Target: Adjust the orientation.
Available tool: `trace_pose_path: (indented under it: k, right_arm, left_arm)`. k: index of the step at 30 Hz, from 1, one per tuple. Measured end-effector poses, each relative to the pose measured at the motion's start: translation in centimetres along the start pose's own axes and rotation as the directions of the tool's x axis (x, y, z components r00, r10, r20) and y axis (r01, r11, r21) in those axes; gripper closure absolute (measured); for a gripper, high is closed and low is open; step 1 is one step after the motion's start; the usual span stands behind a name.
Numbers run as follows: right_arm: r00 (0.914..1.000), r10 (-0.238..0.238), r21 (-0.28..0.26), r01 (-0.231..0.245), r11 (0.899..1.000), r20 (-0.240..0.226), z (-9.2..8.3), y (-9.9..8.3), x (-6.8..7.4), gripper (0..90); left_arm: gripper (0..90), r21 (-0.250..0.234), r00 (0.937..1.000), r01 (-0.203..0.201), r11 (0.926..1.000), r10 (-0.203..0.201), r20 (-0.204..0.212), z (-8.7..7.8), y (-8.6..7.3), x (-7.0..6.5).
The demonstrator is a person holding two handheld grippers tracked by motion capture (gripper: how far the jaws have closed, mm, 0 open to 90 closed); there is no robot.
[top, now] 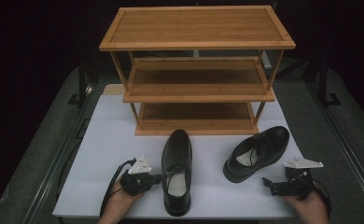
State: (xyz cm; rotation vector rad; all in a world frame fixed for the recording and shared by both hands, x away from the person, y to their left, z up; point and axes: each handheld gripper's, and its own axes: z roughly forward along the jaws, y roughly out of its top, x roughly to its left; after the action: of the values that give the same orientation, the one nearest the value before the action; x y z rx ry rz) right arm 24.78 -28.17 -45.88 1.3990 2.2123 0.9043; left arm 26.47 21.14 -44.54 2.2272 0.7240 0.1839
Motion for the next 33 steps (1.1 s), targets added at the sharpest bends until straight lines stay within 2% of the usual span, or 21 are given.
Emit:
trace_pose_path:
  k: [3,6,7,9,12,16,19,22,23,24,27,28,29,33]
  right_arm:
    - [1.0,-0.001,-0.001,0.001,1.0,0.0,0.0,0.0,0.0,0.0]
    - [1.0,-0.004,-0.002,0.004,1.0,0.0,0.0,0.0,0.0,0.0]
    - [1.0,-0.003,-0.002,0.003,1.0,0.0,0.0,0.0,0.0,0.0]
    - [1.0,-0.003,-0.002,0.003,1.0,0.0,0.0,0.0,0.0,0.0]
    - [1.0,-0.002,-0.002,0.002,1.0,0.0,0.0,0.0,0.0,0.0]
    - [1.0,-0.002,-0.002,0.002,1.0,0.0,0.0,0.0,0.0,0.0]
    - [1.0,-0.003,-0.002,0.003,1.0,0.0,0.0,0.0,0.0,0.0]
    - [1.0,-0.003,-0.002,0.003,1.0,0.0,0.0,0.0,0.0,0.0]
    - [1.0,-0.003,-0.002,0.003,1.0,0.0,0.0,0.0,0.0,0.0]
    - [1.0,-0.003,-0.002,0.003,1.0,0.0,0.0,0.0,0.0,0.0]
    - [1.0,-0.003,-0.003,0.003,1.0,0.0,0.0,0.0,0.0,0.0]
    - [1.0,-0.003,-0.003,0.003,1.0,0.0,0.0,0.0,0.0,0.0]
    - [1.0,-0.003,-0.002,0.003,1.0,0.0,0.0,0.0,0.0,0.0]
    - [1.0,-0.003,-0.002,0.003,1.0,0.0,0.0,0.0,0.0,0.0]
  left_arm:
    - [90.0,-0.002,1.0,-0.006,1.0,0.006,-0.005,-0.2,0.0,0.0]
    - [87.6,0.004,0.9989,-0.016,0.9999,0.016,-0.044,-1.1,-0.2,0.7]
    - [79.7,0.006,0.9979,-0.021,0.9998,0.021,-0.061,-1.4,-0.3,0.9]
    - [70.4,0.007,0.9947,-0.023,0.9997,0.023,-0.1,-2.2,-0.4,1.4]
    - [51.8,0.004,0.9892,-0.017,0.9998,0.018,-0.146,-3.2,-0.9,2.2]
    - [30.9,0.034,0.9821,-0.005,0.9994,0.012,-0.188,-4.3,-1.9,3.3]
    - [19.4,0.053,0.9777,0.014,0.9985,-0.003,-0.21,-5.0,-2.8,3.9]
    - [13.8,0.057,0.9742,0.029,0.9979,-0.016,-0.225,-5.6,-3.4,4.3]
    - [13.8,0.055,0.9719,0.032,0.998,-0.018,-0.235,-5.9,-3.7,4.5]
    - [9.1,0.055,0.9685,0.045,0.9975,-0.03,-0.247,-6.4,-4.2,4.9]
    - [7.7,0.052,0.9624,0.061,0.9968,-0.045,-0.268,-7.2,-5.1,5.4]
    - [5.0,0.052,0.9624,0.061,0.9968,-0.045,-0.268,-7.2,-5.1,5.4]
    - [2.5,0.055,0.9586,0.08,0.9953,-0.062,-0.278,-7.6,-5.8,5.7]
    - [2.3,0.048,0.9503,0.098,0.9941,-0.079,-0.301,-8.2,-6.9,6.0]
